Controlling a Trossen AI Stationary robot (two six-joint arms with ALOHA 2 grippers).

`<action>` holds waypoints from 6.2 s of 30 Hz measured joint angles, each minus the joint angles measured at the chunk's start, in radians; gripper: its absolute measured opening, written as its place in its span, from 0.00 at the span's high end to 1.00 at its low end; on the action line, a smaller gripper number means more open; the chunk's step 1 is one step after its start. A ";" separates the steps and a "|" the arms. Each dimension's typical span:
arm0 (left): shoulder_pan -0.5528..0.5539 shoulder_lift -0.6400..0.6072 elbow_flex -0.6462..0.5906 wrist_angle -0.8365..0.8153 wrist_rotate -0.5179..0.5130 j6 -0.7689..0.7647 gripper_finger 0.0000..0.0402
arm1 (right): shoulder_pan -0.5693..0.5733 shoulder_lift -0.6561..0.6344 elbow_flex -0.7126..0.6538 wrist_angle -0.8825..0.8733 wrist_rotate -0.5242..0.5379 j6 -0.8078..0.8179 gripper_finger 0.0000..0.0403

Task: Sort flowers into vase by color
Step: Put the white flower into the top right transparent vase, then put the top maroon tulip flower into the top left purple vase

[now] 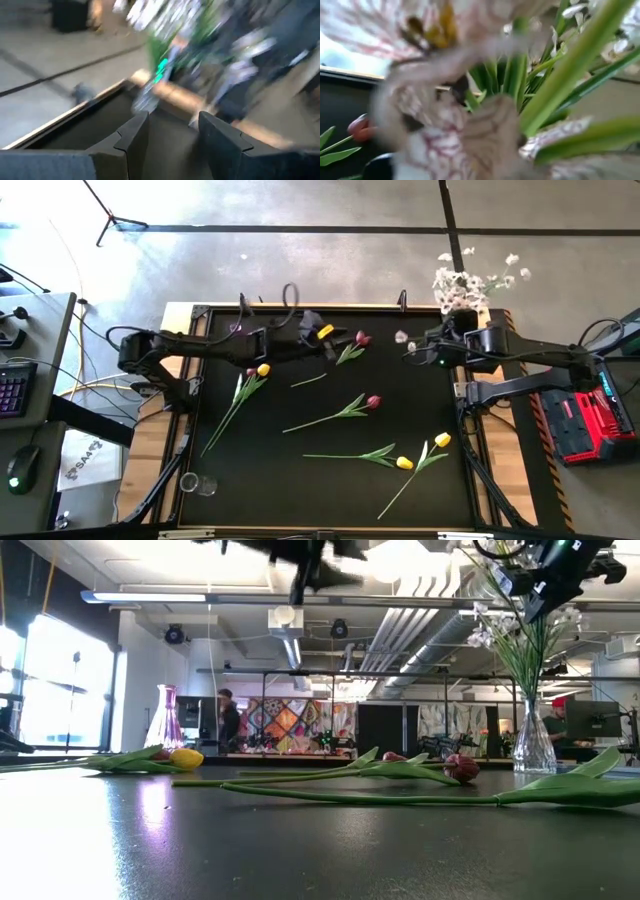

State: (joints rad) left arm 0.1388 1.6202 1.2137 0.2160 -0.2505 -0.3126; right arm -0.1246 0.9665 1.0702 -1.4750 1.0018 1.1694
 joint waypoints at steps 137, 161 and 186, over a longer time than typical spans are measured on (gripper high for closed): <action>0.253 0.588 0.595 -0.765 0.343 0.132 0.46 | 0.276 -0.044 -0.054 0.727 -0.529 -0.168 0.57; 0.169 0.674 0.595 -0.994 0.177 0.203 0.55 | 0.302 -0.031 -0.051 0.745 -0.437 -0.073 0.57; 0.108 0.715 0.601 -0.975 0.160 0.104 0.78 | 0.302 -0.031 -0.050 0.739 -0.460 -0.097 0.57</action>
State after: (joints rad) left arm 0.2470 2.3348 1.8145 -0.7589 -0.0908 -0.2083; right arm 0.1776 0.9360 1.0199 -0.7361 0.5416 1.0729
